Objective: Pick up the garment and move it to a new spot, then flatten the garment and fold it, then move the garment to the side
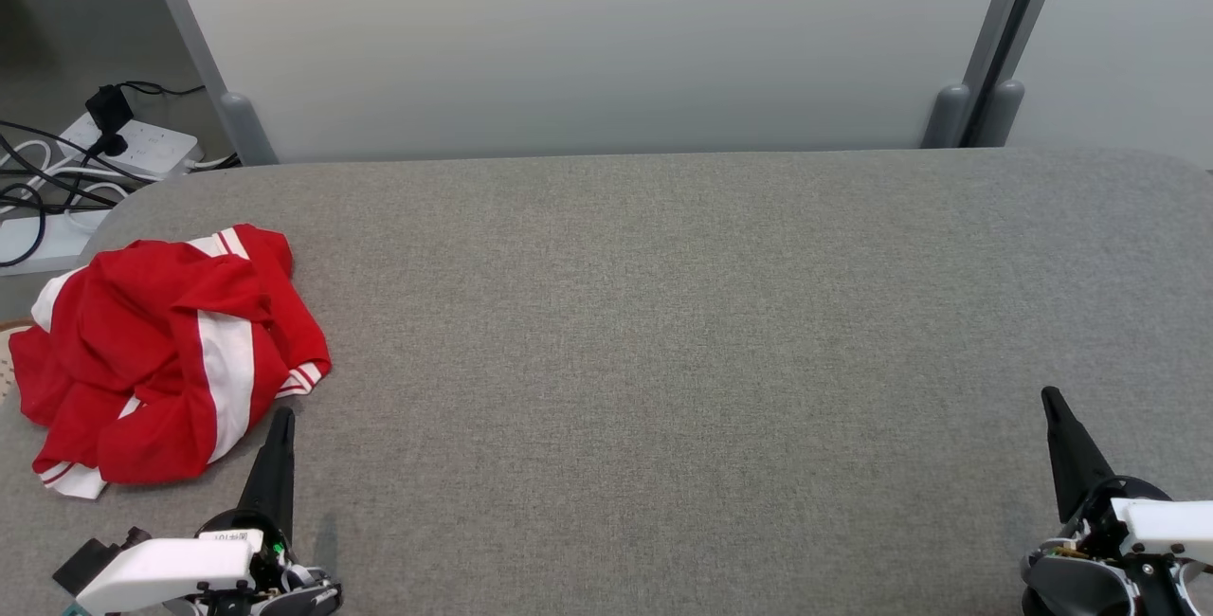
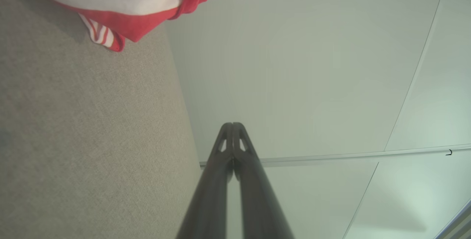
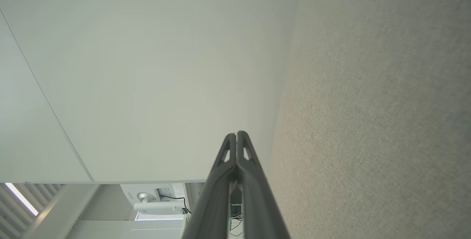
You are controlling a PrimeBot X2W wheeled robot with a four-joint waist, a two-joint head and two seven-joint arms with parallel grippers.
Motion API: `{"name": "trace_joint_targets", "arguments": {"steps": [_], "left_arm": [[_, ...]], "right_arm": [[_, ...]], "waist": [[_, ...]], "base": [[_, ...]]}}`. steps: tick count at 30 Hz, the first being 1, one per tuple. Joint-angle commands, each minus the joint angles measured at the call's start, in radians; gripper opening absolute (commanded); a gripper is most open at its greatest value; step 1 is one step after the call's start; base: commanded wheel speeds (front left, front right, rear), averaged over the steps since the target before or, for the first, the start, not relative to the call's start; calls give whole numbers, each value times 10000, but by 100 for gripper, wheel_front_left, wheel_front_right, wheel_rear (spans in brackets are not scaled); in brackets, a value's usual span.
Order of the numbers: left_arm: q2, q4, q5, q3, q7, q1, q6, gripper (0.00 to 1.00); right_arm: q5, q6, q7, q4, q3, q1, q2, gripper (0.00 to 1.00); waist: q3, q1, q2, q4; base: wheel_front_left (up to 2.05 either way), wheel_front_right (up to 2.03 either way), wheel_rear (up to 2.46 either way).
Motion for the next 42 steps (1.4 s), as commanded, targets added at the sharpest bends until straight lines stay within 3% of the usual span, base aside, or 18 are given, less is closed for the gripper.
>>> {"name": "trace_joint_targets", "arguments": {"steps": [1, 42], "left_arm": [[79, -262, -38, 325, 63, -577, -75, 0], [79, -263, -38, 325, 63, -577, -75, 0]], "right_arm": [[113, 46, 77, -305, 146, -156, -104, 0], [113, 46, 76, -305, 147, -156, -104, 0]], "waist": [[0, 0, 0, 0], [0, 0, 0, 0]], "base": [[0, 0, 0], [0, 0, 0]]}}
